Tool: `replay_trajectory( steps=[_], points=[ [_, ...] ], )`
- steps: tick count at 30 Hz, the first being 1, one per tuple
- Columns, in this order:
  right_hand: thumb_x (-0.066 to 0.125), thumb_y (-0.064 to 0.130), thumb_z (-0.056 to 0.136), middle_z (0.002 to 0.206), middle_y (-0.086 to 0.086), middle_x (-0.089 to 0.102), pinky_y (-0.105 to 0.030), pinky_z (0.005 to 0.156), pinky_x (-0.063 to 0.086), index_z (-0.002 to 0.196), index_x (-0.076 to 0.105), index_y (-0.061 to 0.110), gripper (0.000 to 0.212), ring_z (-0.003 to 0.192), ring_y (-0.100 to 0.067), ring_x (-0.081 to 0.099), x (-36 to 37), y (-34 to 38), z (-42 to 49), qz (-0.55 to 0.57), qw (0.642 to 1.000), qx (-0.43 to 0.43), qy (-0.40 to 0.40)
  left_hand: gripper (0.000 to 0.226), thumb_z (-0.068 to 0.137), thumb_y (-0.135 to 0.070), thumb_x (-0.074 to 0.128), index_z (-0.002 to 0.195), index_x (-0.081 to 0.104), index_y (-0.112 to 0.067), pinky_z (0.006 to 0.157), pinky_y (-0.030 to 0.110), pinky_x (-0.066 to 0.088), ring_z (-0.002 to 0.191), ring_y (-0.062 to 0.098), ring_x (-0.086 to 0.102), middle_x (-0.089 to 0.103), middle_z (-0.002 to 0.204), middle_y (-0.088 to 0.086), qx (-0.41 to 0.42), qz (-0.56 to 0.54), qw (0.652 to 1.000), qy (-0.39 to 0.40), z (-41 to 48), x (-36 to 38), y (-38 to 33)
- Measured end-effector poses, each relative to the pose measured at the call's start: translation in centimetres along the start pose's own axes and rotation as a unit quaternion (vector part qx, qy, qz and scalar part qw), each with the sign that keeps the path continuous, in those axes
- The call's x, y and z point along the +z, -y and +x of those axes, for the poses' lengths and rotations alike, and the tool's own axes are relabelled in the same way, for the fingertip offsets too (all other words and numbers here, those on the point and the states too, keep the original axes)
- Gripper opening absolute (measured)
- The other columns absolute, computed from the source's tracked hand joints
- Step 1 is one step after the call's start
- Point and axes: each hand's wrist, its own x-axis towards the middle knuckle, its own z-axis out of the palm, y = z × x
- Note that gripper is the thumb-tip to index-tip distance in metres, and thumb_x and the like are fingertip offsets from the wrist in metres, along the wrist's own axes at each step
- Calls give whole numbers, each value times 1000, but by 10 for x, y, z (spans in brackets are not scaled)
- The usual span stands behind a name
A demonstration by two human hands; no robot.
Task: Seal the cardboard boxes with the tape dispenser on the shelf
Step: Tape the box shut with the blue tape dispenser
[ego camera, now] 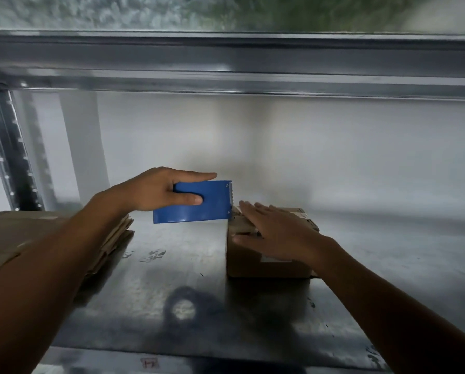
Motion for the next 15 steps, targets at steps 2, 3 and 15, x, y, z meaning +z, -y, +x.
replay_trajectory(
  steps=[2, 3, 15],
  points=[
    [26, 80, 93, 170, 6, 13, -40, 122, 22, 162, 8, 31, 86, 155, -20, 20, 2, -2, 1, -8, 1000, -6, -3, 54, 91, -60, 58, 140, 36, -70, 108, 9, 25, 131, -26, 33, 35, 142, -51, 0, -6, 1000, 17, -3, 2, 2],
    [25, 80, 93, 170, 6, 13, -40, 122, 21, 162, 9, 31, 86, 155, -19, 20, 3, -2, 2, -11, 1000, -9, -4, 53, 93, -58, 58, 141, 37, -69, 108, 7, 25, 133, -24, 33, 36, 144, -49, 2, -15, 1000, 21, -5, 3, 3],
    [23, 84, 87, 166, 6, 25, -43, 115, 38, 160, 19, 32, 90, 149, -19, 34, 8, 0, 3, -41, 998, 9, -50, 70, 75, -33, 86, 139, 59, -40, 107, 12, 39, 129, -3, 55, 61, 138, -25, 13, -110, 993, -46, -22, 15, 9]
  ],
)
